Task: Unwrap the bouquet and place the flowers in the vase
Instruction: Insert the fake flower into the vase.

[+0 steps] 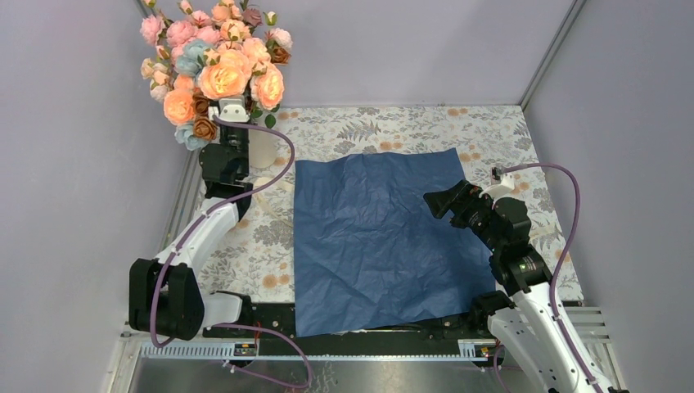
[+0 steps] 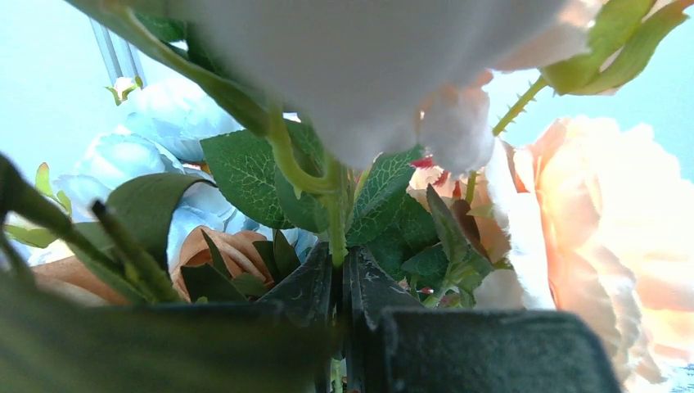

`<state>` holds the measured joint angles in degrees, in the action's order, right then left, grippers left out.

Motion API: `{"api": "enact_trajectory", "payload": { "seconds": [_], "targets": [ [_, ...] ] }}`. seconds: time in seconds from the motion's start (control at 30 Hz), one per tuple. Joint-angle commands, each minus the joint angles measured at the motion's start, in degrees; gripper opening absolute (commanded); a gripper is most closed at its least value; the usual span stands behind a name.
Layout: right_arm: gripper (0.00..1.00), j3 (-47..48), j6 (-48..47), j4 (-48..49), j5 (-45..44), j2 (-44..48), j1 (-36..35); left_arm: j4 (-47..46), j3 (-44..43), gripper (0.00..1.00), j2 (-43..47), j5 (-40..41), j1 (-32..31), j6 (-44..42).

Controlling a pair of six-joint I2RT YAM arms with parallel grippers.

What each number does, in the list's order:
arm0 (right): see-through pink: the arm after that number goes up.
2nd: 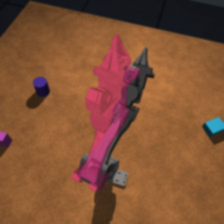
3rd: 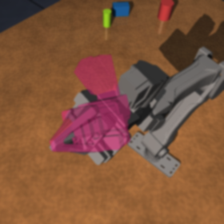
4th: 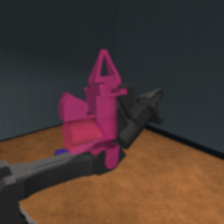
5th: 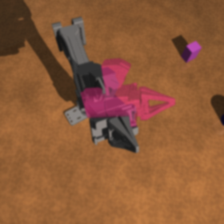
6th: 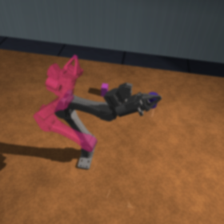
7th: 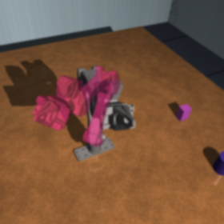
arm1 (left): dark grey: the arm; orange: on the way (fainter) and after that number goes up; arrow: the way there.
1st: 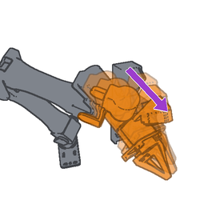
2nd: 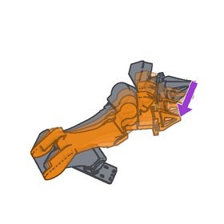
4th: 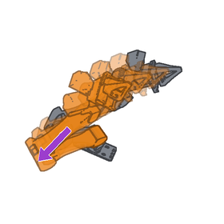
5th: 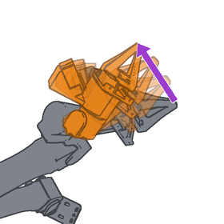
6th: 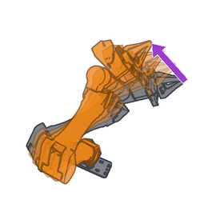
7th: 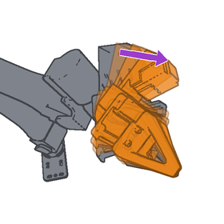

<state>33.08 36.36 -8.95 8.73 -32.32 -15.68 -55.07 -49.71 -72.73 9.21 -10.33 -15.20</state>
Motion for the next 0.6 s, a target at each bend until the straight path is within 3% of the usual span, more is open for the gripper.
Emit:
{"api": "enact_trajectory", "payload": {
  "seconds": [0.0, 0.57],
  "targets": [
    [0.91, -0.2, 0.1, 0.6, 1.4, 0.7, 0.4, 9.0, -1.2, 0.00, -2.0, 0.6, 1.4, 2.3],
    [0.91, -0.6, 0.2, 0.6, 1.7, 1.4, 0.4, 8.7, 0.1, 0.00, -0.6, -2.1, 2.3, 5.0]
  ]
}}
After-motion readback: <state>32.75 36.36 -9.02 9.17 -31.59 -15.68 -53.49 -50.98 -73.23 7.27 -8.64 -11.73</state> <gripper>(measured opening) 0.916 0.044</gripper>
